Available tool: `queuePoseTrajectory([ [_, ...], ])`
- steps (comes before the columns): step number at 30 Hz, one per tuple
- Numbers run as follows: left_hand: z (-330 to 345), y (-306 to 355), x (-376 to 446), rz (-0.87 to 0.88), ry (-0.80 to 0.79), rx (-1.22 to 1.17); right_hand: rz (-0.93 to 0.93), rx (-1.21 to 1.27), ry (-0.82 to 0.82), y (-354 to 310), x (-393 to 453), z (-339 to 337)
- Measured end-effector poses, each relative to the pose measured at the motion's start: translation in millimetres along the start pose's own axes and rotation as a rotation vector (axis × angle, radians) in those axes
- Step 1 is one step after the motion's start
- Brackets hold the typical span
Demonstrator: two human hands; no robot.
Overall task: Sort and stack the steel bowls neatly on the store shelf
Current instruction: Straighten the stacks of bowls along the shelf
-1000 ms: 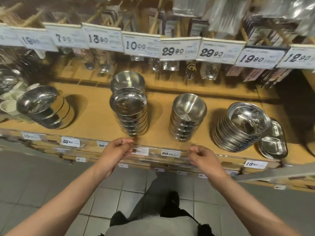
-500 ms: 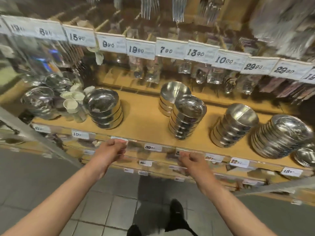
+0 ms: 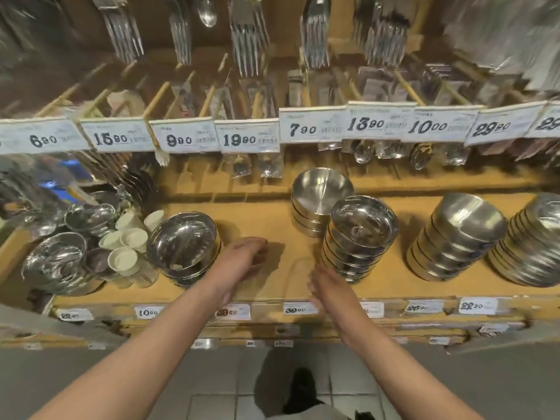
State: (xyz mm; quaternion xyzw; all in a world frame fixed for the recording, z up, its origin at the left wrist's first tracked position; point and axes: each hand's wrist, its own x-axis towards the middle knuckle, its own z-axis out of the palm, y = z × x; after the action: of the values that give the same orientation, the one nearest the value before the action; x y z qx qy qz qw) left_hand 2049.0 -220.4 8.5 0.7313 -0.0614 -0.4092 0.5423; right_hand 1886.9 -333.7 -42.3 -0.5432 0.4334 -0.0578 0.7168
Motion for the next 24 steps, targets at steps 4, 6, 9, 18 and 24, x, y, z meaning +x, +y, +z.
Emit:
queuePoseTrajectory([
  [4, -5, 43, 47, 0.025, -0.056, 0.084, -0.004, 0.089, 0.007, -12, 32, 23],
  [6, -6, 60, 72, 0.020, -0.090, 0.152, -0.006, 0.121, 0.030, -18, 47, 32],
  [9, 1, 81, 107, -0.020, -0.165, 0.196, -0.045, 0.165, 0.089, -25, 67, 45],
  [18, 39, 78, 186, -0.167, -0.437, 0.307, -0.085, 0.327, 0.372, -9, 98, 68],
  [24, 56, 68, 205, -0.193, -0.427, 0.296, -0.061, 0.330, 0.466, 6, 96, 76],
])
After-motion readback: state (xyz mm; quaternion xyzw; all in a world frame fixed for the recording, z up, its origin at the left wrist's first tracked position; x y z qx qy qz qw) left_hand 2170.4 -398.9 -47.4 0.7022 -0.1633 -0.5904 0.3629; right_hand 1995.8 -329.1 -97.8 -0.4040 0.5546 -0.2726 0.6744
